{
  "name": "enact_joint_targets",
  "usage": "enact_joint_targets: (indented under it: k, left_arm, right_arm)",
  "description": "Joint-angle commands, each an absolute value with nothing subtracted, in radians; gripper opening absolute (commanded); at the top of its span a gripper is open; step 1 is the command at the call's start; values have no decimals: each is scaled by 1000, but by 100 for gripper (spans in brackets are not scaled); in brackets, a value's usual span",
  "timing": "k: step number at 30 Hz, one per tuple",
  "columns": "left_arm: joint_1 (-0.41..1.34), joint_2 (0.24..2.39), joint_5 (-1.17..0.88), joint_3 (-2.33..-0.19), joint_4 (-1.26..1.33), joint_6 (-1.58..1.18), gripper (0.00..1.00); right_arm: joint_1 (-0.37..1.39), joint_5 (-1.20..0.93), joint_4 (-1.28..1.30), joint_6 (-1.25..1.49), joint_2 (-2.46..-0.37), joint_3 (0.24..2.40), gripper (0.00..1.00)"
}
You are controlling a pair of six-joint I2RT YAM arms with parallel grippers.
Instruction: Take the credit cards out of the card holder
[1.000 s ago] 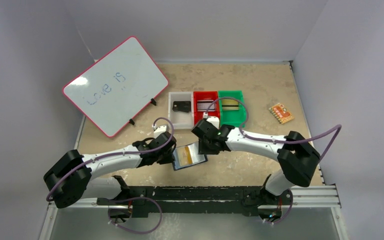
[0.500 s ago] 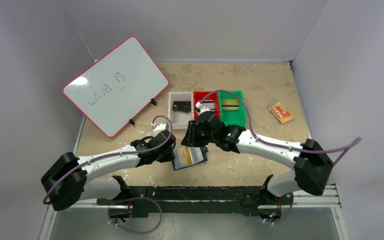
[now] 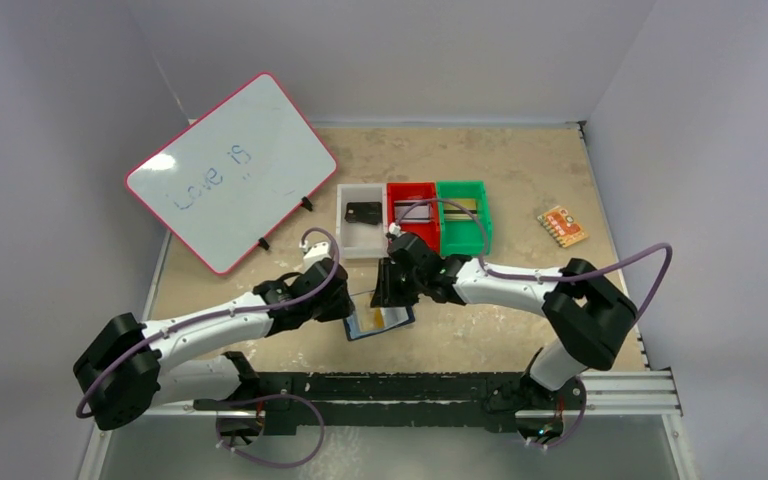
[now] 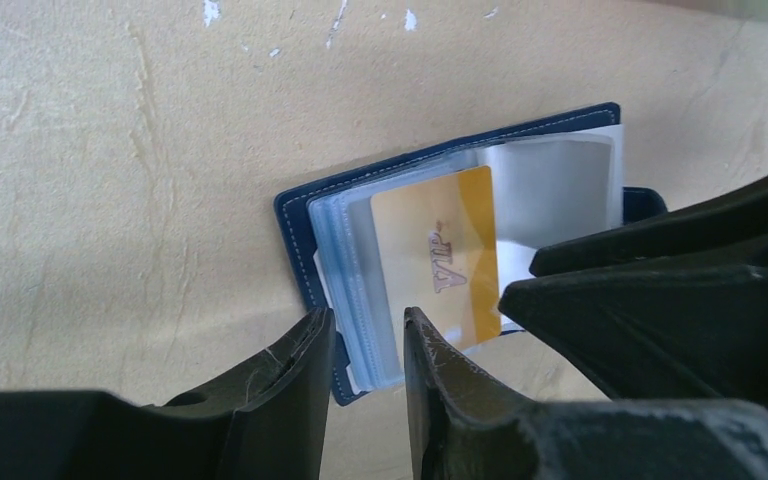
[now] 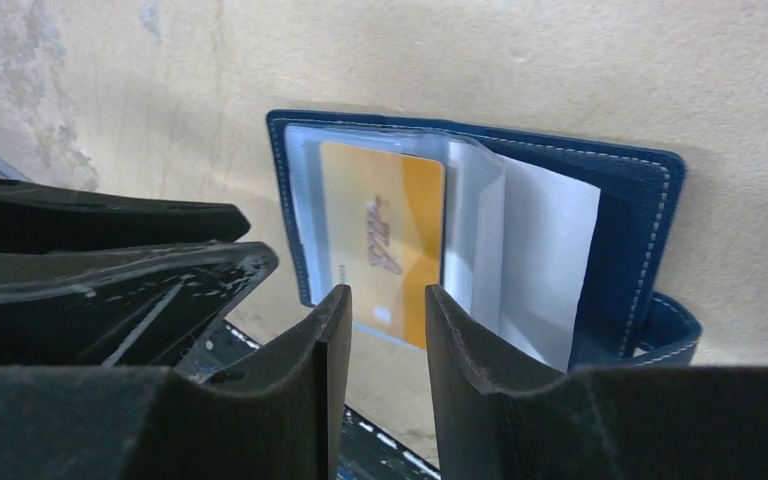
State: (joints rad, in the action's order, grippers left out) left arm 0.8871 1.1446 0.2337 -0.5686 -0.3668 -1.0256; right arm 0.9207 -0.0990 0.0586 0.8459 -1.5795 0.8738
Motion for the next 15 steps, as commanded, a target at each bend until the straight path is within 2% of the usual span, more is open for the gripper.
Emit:
enact_joint_targets:
  k: [1, 15]
  left_arm:
    - [894, 1144, 213, -603, -284, -1016, 32]
    - [894, 1299, 144, -606, -237, -1002, 31]
  right_arm:
    - [899, -154, -28, 844, -1566, 826, 37]
    - [833, -313, -287, 881, -1606, 670, 34]
